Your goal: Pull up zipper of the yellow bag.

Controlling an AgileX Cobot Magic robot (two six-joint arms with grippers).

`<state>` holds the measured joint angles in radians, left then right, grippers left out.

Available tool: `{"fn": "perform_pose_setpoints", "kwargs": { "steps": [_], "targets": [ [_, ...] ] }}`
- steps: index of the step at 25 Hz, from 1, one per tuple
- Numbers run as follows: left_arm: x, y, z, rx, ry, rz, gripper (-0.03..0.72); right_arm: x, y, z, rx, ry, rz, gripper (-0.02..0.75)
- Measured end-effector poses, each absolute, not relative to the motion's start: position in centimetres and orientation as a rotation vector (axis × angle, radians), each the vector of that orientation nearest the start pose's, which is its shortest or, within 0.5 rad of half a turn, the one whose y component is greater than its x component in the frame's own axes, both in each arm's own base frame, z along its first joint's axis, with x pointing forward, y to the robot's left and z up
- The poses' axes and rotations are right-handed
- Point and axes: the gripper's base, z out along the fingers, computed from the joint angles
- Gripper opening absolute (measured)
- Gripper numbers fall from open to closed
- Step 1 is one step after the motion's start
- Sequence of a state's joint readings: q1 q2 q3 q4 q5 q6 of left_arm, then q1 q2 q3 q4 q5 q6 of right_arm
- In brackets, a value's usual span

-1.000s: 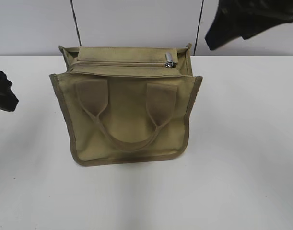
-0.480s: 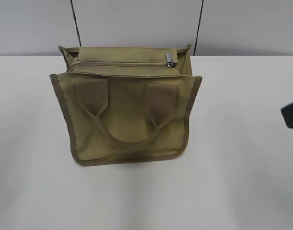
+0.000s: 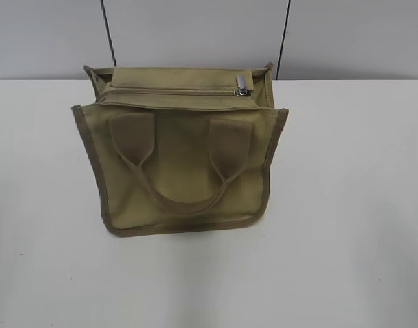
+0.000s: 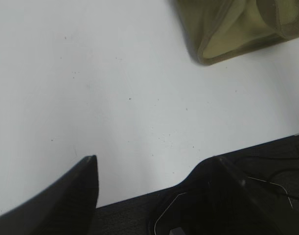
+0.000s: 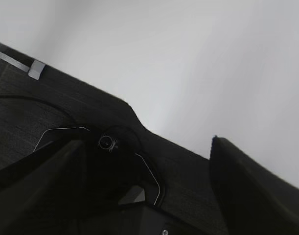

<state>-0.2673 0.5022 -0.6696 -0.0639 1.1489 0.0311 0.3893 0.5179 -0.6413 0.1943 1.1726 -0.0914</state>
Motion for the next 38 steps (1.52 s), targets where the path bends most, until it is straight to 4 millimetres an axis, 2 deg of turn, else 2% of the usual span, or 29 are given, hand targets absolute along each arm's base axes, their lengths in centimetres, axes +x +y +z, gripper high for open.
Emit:
{"fn": "perform_pose_setpoints", "kwargs": {
  "steps": [4,8,12,17,38],
  "targets": [
    [3.6,-1.6,29.8,0.355,2.378,-0.195,0.532,3.5,3.0,28.7,-0.566,2.451,0.35,0.598],
    [2.3,-1.2,29.2,0.346,2.3,-0.197,0.532,2.2,2.4,27.3,-0.556,2.416,0.348,0.598],
    [2.5,-1.2,28.9,0.336,2.252,-0.197,0.532,1.6,1.8,26.8,-0.541,2.357,0.305,0.596],
    [2.9,-1.3,28.6,0.33,2.229,-0.198,0.532,2.3,1.6,26.4,-0.522,2.309,0.257,0.596],
    [2.9,-1.5,28.5,0.383,2.219,-0.206,0.532,2.5,1.7,26.2,-0.517,2.297,0.265,0.585]
  ]
}}
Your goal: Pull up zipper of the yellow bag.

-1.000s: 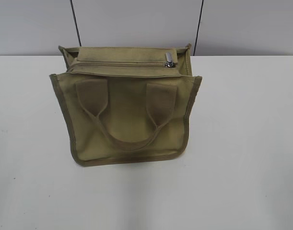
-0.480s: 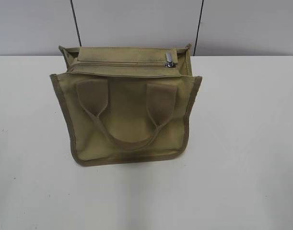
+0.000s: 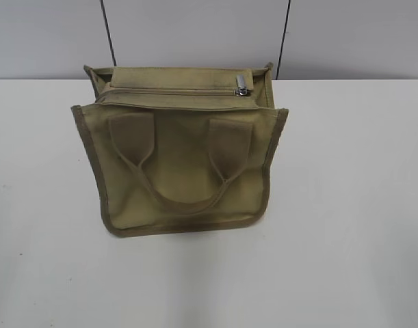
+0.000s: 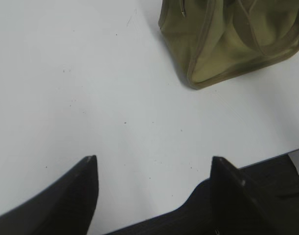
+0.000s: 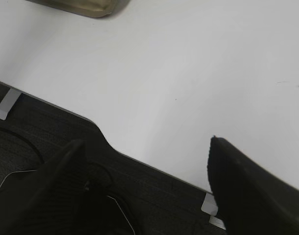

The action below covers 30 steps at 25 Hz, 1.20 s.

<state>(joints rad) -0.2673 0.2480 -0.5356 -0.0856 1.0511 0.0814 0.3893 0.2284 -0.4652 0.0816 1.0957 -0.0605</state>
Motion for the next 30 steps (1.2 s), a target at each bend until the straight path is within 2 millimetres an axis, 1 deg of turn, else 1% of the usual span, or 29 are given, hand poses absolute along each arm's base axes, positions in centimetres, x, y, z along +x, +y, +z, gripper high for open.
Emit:
{"fn": "perform_pose_setpoints", "kwargs": {
  "steps": [4,7,13,15,17,23,25,30],
  "targets": [
    [2.9,-1.5,28.5,0.381,2.219,-0.206,0.532,2.5,1.7,26.2,-0.515,2.296,0.265,0.585],
    [2.9,-1.4,28.5,0.338,2.223,-0.187,0.532,2.5,1.6,26.2,-0.46,2.297,0.25,0.585],
    [2.6,-0.9,28.6,0.182,2.206,-0.112,0.532,2.0,1.0,26.4,-0.183,2.268,0.153,0.585],
    [2.3,-0.8,28.7,0.14,2.186,-0.089,0.532,1.7,0.9,26.4,-0.106,2.245,0.118,0.585],
    [1.8,-0.7,28.7,0.106,2.154,-0.069,0.532,1.3,0.9,26.5,-0.065,2.216,0.1,0.585],
    [-0.3,-0.7,28.8,0.057,2.031,-0.033,0.514,-0.2,0.9,26.5,-0.056,2.109,0.088,0.585],
    [-0.9,-0.7,28.8,0.049,2.0,-0.025,0.502,-0.3,0.9,26.5,-0.055,2.102,0.087,0.585],
    [-1.0,-0.8,28.8,0.032,1.99,-0.014,0.459,-0.4,0.9,26.6,-0.074,2.1,0.099,0.585]
  ]
}}
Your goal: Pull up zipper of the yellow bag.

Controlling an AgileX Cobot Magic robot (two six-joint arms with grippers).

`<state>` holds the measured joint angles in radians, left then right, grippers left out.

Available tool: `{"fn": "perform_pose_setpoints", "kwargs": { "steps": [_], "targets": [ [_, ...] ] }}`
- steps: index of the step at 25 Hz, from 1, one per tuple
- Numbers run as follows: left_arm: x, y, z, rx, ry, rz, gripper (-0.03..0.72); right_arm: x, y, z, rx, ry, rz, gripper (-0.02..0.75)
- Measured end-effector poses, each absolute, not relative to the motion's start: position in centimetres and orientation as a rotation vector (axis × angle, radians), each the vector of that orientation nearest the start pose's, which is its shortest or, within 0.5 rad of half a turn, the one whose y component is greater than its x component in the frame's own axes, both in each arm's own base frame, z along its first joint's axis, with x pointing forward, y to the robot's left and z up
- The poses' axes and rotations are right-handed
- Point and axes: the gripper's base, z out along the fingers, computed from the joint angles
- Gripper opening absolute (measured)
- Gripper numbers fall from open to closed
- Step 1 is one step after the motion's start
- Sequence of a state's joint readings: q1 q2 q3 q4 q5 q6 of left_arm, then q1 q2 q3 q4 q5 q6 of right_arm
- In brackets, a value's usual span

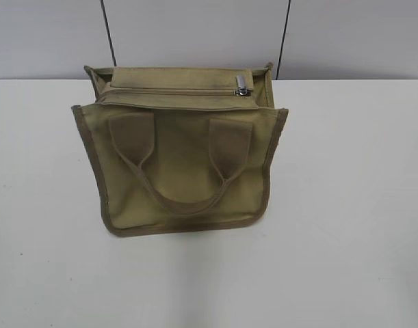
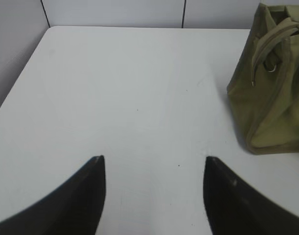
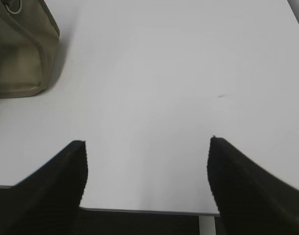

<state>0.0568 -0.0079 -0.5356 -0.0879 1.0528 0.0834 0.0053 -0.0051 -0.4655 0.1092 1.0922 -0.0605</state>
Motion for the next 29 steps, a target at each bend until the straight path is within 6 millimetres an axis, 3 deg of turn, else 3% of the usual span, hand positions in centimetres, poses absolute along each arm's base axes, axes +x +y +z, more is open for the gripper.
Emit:
{"fn": "perform_pose_setpoints", "kwargs": {
  "steps": [8,29],
  "targets": [
    [-0.99,-0.75,28.79,0.032,1.99,-0.013,0.408,-0.38,0.88,26.55,-0.081,2.098,0.103,0.585],
    [-1.0,-0.75,28.79,0.038,1.99,-0.018,0.365,-0.37,0.88,26.55,-0.064,2.099,0.093,0.584]
  ]
}}
